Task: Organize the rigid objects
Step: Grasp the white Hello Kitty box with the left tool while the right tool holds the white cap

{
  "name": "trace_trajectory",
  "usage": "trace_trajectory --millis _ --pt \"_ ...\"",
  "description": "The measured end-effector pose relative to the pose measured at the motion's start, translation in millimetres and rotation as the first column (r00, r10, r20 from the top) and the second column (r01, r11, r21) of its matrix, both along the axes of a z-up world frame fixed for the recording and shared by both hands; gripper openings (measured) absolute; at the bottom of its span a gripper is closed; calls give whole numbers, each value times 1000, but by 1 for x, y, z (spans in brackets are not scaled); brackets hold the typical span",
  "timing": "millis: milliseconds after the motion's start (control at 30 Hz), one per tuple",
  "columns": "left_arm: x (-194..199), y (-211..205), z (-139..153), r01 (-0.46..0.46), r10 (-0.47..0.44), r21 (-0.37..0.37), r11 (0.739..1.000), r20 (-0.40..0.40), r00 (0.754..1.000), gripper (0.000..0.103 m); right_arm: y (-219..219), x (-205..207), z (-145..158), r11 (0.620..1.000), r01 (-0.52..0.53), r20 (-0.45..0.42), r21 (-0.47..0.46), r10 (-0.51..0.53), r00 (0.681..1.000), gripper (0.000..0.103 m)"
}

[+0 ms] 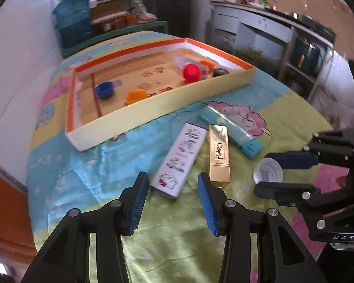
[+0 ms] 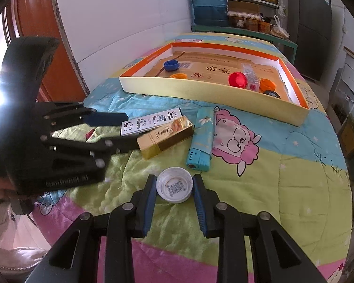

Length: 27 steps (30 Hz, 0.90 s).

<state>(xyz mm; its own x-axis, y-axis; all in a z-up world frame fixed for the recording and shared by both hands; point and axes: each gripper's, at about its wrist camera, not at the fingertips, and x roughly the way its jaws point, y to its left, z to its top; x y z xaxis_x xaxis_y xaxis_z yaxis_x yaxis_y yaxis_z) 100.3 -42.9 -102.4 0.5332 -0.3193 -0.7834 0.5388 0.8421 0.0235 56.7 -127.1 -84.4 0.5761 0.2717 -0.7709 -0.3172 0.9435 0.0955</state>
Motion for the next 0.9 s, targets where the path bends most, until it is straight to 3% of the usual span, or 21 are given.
trace_trajectory --millis 400,433,500,567,900 --pt "16 -29 1 37 -37 11 999 12 999 45 -1 1 -1 1000 -2 1 6 2 1000 31" --pt "19 -29 0 27 -27 -3 1000 4 1000 43 -2 1 -1 1000 -1 1 9 1 1000 31" --pt "23 -28 0 12 -13 -38 999 -17 1000 29 -3 2 -1 1000 0 -1 15 0 1000 31" --pt "25 -26 1 -9 7 -59 998 -27 1000 26 -3 2 -1 1000 1 -3 21 -1 1000 31" --pt "6 -6 16 -139 136 -200 970 -29 990 26 -7 2 4 999 15 10 39 -16 1000 31"
